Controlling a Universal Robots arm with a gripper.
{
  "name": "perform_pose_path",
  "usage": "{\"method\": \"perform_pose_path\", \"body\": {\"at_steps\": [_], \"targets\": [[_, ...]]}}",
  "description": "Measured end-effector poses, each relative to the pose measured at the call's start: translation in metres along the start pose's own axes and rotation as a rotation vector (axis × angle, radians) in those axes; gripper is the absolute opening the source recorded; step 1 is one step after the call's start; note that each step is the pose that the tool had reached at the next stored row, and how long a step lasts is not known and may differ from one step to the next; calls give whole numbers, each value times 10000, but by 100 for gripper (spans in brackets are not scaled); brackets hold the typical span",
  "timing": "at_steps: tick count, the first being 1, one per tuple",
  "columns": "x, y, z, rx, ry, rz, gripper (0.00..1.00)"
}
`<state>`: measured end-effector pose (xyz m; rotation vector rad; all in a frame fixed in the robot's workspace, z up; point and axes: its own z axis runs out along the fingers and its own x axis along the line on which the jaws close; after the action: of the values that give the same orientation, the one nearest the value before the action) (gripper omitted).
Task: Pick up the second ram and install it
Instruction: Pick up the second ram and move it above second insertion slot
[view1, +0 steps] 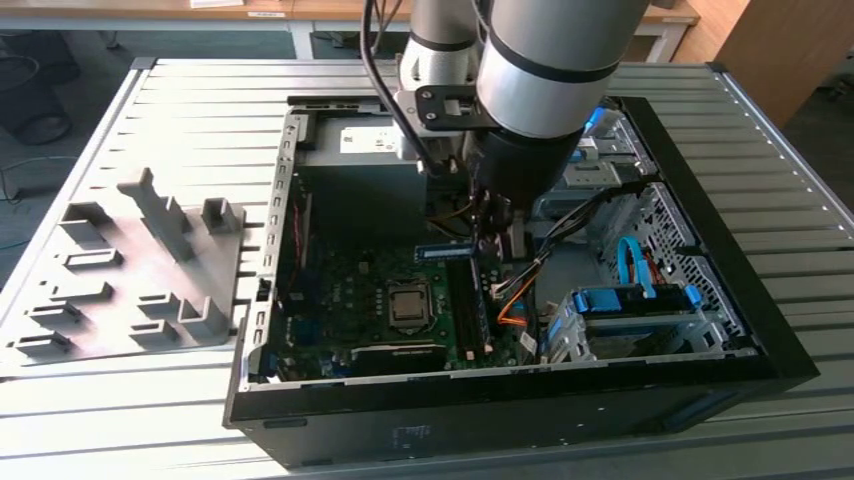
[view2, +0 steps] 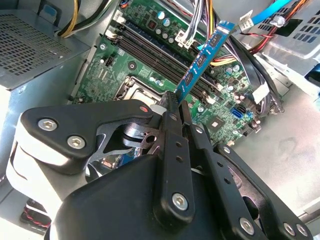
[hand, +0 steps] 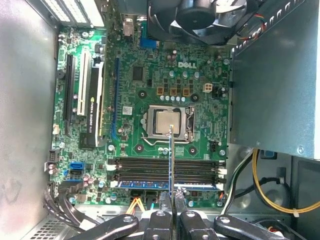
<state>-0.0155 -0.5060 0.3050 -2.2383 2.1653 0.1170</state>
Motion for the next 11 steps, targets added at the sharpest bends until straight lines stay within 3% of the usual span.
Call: {"method": "perform_pose_path", "body": {"at_steps": [8, 11], "targets": [[33, 15, 53, 1, 0, 0, 14], [33, 71, 71, 1, 1, 0, 14]]}}
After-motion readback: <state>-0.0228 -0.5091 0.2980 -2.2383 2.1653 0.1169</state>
